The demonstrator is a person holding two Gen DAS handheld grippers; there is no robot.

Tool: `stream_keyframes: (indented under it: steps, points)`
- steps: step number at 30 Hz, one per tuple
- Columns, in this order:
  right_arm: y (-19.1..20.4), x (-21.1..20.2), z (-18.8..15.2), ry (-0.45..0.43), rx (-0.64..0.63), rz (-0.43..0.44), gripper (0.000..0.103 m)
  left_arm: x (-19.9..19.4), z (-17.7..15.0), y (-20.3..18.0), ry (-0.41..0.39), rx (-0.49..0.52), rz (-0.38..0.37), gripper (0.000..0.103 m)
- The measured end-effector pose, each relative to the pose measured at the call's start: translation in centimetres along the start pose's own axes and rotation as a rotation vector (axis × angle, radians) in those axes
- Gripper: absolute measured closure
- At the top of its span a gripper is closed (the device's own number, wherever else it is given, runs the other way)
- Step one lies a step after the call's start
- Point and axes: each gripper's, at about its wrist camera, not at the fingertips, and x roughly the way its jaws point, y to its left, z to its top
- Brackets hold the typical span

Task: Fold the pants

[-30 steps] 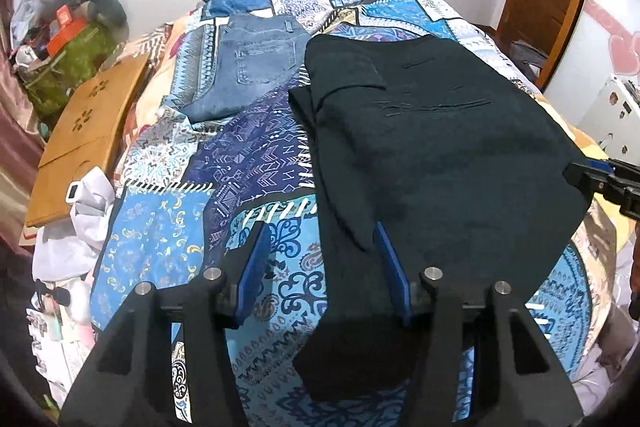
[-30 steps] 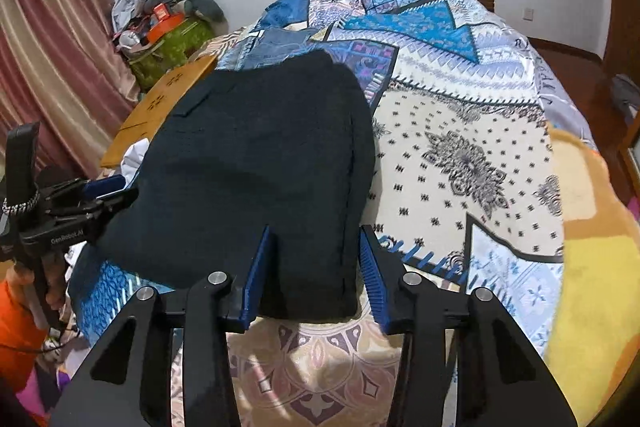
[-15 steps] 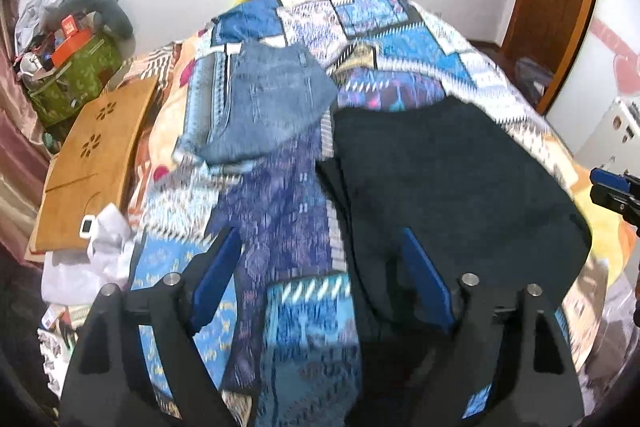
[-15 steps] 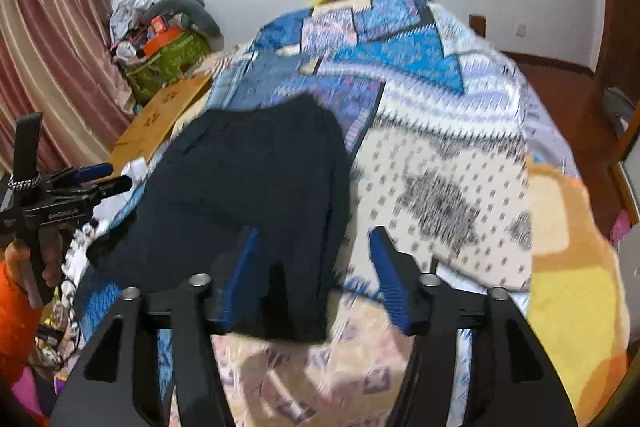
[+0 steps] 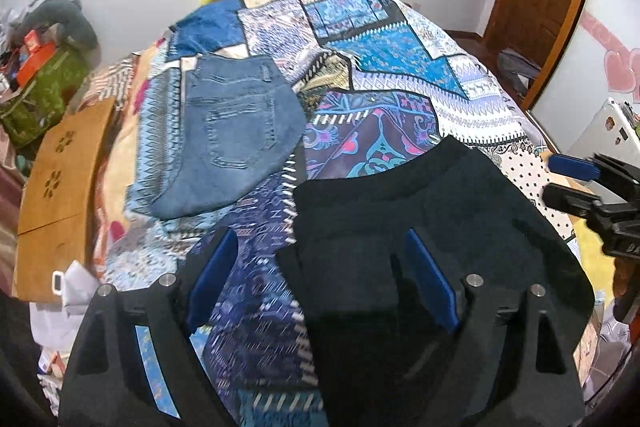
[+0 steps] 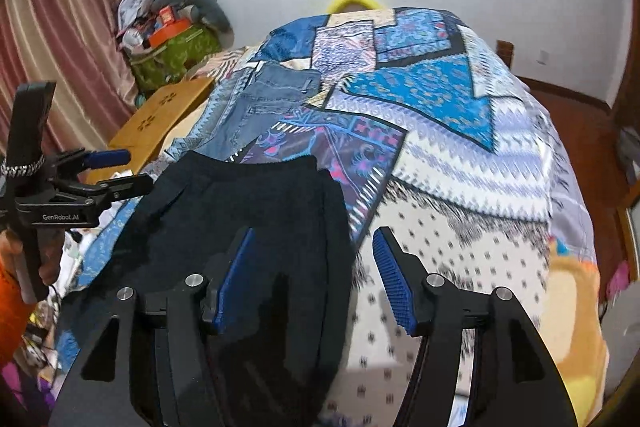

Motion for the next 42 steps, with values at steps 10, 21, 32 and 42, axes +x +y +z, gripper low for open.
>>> stream_keyframes:
  steps: [10, 21, 32, 42]
  points:
    - [-0.3, 5.7, 0.8, 0.100, -0.074, 0.017, 0.065, 5.5, 0.3, -0.6, 0.075, 0.077, -0.006, 0.013]
    - [-0.2, 6.1, 0.3, 0.073, -0.050, -0.030, 0.084, 6.1, 0.1, 0.0, 0.023, 0.072, 0.101, 0.013]
    - [-1.3, 2.2, -0.7, 0.061, 0.054, -0.091, 0.048, -0.1, -0.6, -0.9, -0.040, 0.095, 0.096, 0.013]
    - [1.2, -3.4, -1.4, -0.032, 0.013, -0.061, 0.017, -3.2, -2.4, -0.2, 0.004, 0.004, -0.027, 0.010]
